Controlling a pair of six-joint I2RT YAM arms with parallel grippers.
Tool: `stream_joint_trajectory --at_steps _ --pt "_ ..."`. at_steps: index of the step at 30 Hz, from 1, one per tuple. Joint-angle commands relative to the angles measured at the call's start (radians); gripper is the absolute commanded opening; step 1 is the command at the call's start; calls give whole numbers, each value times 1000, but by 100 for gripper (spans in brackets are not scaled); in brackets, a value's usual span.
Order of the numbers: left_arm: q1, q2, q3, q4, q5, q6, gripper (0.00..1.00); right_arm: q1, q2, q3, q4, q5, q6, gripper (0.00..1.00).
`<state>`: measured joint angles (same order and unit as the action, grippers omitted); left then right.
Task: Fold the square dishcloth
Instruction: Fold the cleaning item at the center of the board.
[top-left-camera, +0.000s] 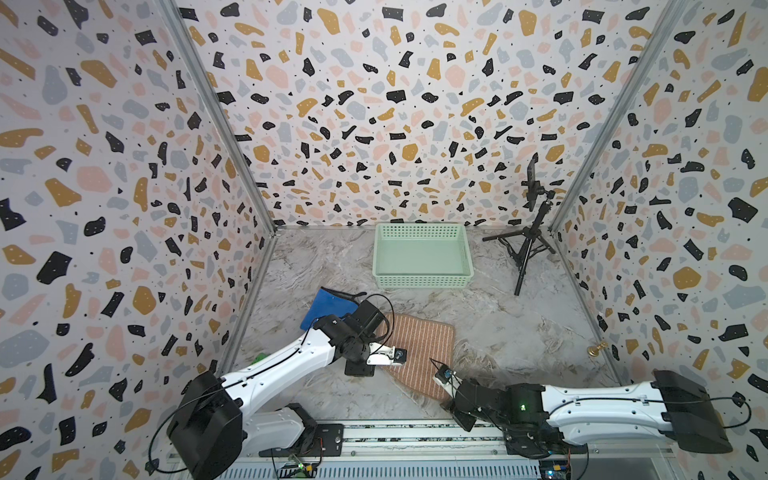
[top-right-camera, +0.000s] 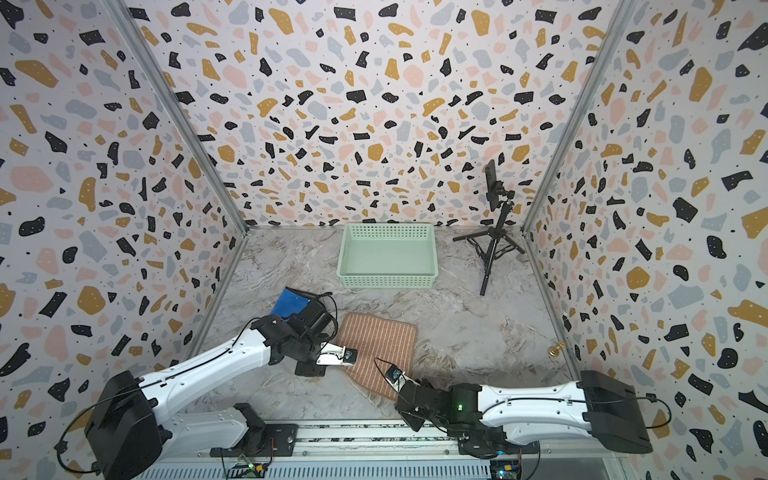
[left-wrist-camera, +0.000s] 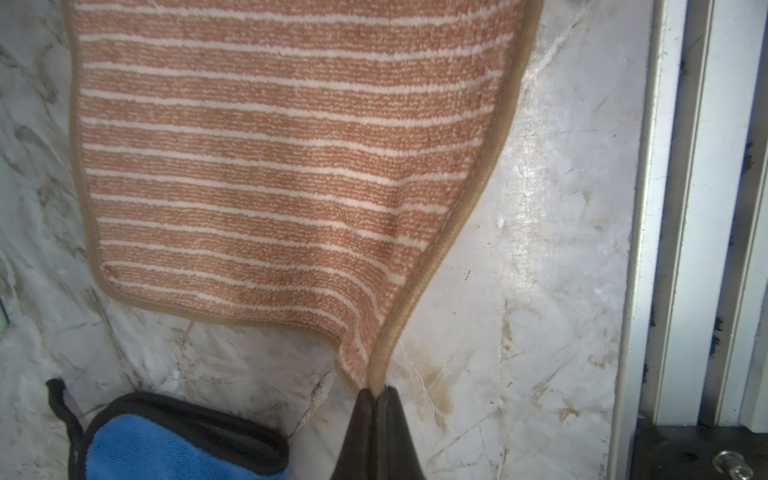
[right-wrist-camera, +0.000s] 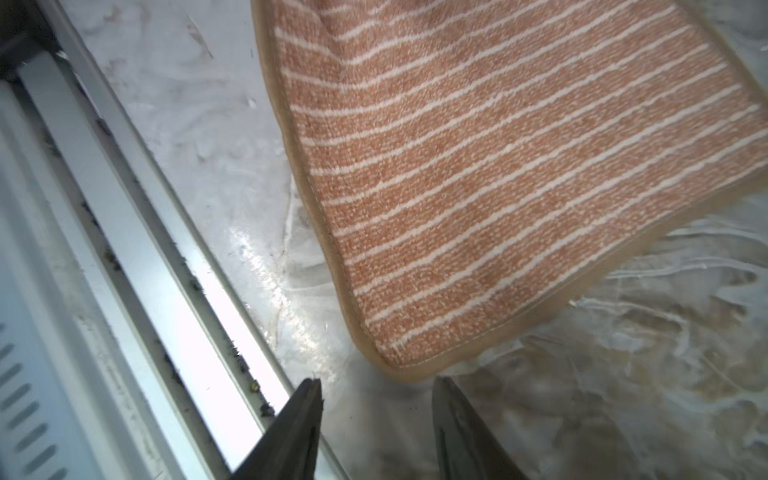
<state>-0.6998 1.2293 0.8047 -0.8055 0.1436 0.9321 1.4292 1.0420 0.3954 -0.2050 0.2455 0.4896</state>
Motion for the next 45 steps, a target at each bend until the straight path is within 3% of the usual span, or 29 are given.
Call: stream_joint_trajectory --at_steps 1,16,18,22,29,34,45 --pt "11 3 27 -36 34 15 0 6 67 19 94 57 -66 47" --pt "20 24 27 -18 12 12 0 54 177 22 135 84 -94 34" --pt "25 23 26 -19 11 13 0 54 202 22 140 85 -88 27" --pt "38 9 28 -33 11 15 0 54 221 43 111 102 -61 0" --pt "42 -87 19 -101 5 23 0 56 16 94 -8 66 -69 0" --pt "58 -156 15 -108 -29 36 0 34 -44 153 -125 10 -52 0" --pt "119 63 153 88 -98 -32 0 -291 39 220 -149 -238 -81 0"
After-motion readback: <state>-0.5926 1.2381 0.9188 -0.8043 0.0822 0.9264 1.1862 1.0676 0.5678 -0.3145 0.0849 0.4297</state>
